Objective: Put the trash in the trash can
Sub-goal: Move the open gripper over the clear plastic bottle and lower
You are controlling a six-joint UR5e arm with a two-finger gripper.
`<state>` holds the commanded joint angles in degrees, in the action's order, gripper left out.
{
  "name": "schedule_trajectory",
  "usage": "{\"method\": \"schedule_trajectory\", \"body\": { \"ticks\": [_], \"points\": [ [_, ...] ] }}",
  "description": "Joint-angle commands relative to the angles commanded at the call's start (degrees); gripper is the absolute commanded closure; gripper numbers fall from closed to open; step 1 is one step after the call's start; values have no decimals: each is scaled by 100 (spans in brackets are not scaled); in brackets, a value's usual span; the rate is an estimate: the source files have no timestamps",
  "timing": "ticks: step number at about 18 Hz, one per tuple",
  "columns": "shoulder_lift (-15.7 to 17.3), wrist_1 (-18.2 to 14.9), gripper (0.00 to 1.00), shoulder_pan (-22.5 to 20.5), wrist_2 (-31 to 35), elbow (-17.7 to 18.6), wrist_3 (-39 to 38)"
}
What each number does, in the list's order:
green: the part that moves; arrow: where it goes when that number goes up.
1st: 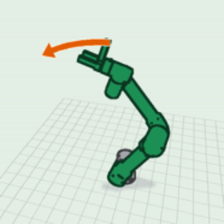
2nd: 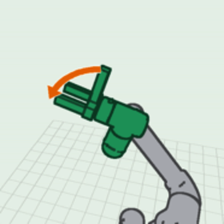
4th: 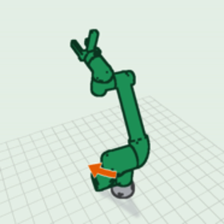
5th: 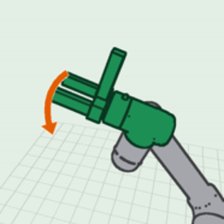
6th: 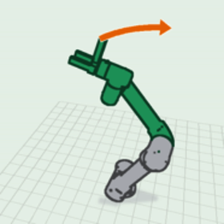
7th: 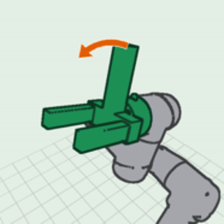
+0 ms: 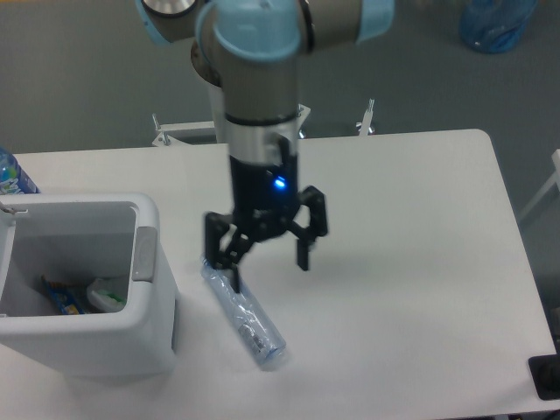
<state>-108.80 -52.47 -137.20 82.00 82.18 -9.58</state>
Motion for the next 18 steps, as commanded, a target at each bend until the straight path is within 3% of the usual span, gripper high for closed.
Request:
{"method": "schedule_trajectory", "body": {
  "ticks": [11,18],
  "points": [
    [-1028,53,0,53,87,307,70],
    [-1468,105,0,237,378,238,79]
  ]
}}
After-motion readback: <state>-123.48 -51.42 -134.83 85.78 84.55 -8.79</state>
